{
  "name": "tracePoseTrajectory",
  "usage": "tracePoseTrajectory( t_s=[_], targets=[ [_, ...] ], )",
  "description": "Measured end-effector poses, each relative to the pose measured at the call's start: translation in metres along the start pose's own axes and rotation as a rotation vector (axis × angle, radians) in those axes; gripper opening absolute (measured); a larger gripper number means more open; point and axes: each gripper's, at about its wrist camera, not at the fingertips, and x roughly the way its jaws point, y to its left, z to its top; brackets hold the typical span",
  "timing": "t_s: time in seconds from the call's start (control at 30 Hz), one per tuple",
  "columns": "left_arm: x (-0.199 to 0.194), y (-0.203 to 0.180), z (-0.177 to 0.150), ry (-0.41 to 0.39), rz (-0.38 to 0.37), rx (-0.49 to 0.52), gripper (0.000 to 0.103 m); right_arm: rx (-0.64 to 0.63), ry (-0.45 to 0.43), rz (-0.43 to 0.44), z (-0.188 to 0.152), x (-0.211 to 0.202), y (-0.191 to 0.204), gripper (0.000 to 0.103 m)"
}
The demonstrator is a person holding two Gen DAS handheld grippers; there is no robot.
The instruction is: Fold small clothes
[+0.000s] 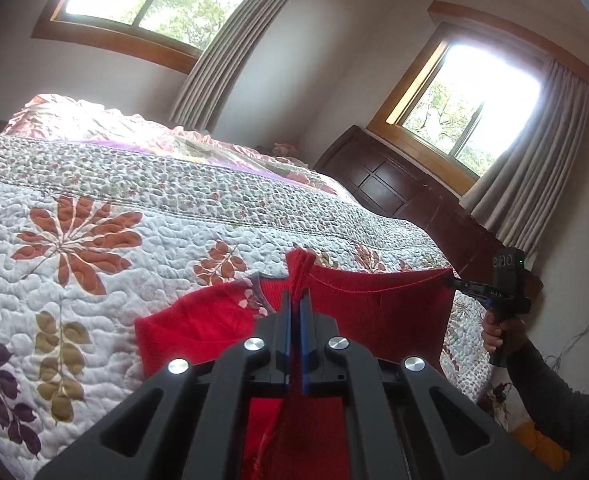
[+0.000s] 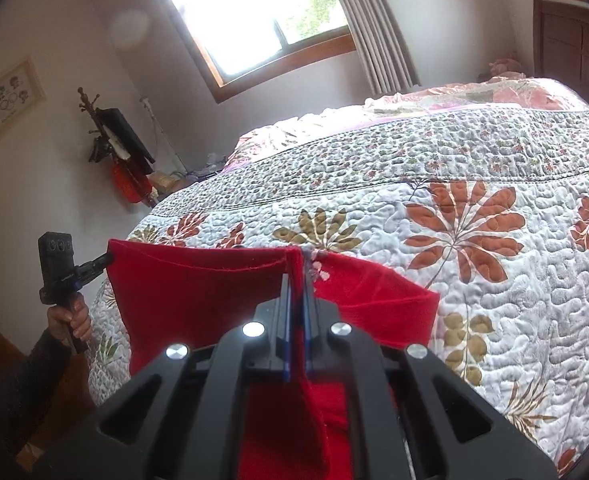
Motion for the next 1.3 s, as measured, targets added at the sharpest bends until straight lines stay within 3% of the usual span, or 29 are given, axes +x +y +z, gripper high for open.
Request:
tracePoseTrajectory(
  t_s=[0.37,0.6,1.0,1.1,1.3],
  targets=[
    [0.065,0.054,0.008,0.071,0.03,-0.123,0.003,0.095,0.112,-0.082,0.013,0.07,-0.049,0.003],
    [0.065,0.054,0.027,0.041,0.019,-0.121,0.003,0.094,0.081,-0.074,0.028,0.067,-0.049,0.003],
    [0.099,0.082,0.035,0.082,0.051,-0.16,0.003,0.12,0.104,-0.105,0.038,0.1,-0.069,0.003],
    [0.112,0.098,0.025,0.12,0.078,-0.195,0.003,0.133,0.121,-0.116,0.036,0.113,-0.078,0.003],
    [0.14,0.126,0.004,0.271,0.181,-0.285,0.003,0.169,0.198,-0.147,0.023,0.142,-0.098,0.006]
  ],
)
